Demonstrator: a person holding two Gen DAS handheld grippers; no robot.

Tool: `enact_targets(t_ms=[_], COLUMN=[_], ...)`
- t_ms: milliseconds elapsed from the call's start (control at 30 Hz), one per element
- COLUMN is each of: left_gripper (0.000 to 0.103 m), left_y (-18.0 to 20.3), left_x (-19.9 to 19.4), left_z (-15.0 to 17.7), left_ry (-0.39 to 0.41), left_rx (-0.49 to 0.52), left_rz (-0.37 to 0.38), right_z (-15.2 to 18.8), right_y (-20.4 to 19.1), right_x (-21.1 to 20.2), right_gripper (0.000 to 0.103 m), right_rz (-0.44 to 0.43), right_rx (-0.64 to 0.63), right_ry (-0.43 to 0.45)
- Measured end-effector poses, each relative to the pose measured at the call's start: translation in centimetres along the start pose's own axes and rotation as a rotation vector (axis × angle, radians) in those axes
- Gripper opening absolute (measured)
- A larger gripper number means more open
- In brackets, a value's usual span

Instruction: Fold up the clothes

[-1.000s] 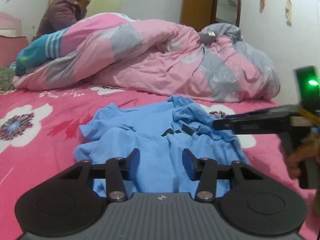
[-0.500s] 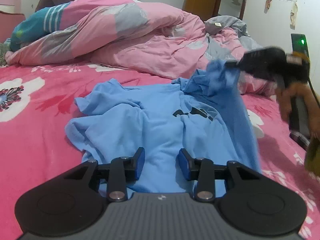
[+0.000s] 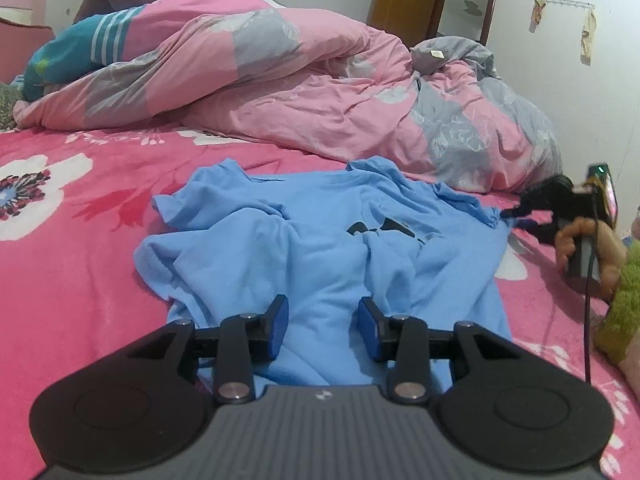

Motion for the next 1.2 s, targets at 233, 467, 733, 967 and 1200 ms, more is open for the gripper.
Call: enact_targets(t_ms=[233, 467, 733, 967, 1200], left_gripper=[0.050, 0.052, 0.050, 0.047, 0.030], left_y=[-2.0, -4.8, -6.3, -5.6, -4.5], left_x=[-1.6, -3.2, -3.5, -2.2, -1.4], left_z=[-0.8, -1.9, -2.0, -0.8, -0.1], left_ry=[0.019, 0.029, 0.007, -0.048, -0.084], left_rx=[-0.088, -0.183, -0.236, -0.223, -0.182], left_rz=[0.005, -0.025, -0.040, -0.035, -0.038], right_z=[0.5, 2.9, 14.3, 15.7, 17.5], right_y=[-2.3, -8.3, -15.8, -19.0, -23.4], right_x=[-9.4, -21.1, -20.9, -12.1, -2.0], right_gripper=[0.041, 0.052, 0.062, 0.057, 0.058], right_rz=[-0.152, -0.399, -0.566, -0.614, -0.548], right_rx=[-0.088, -0.367, -0.785, -0.643, -0.646], right_ry=[0.017, -0.122, -0.423, -0.504, -0.644])
Point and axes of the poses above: each gripper's, at about its wrist camera, not at the fingertips, and x roughly the way its jaws point, y to its right, z to its underside, the point moved 1 cm from there along x, roughly the way its jaws point, and after that the axes turned 2 degrees about x, right-handed, at the moved point
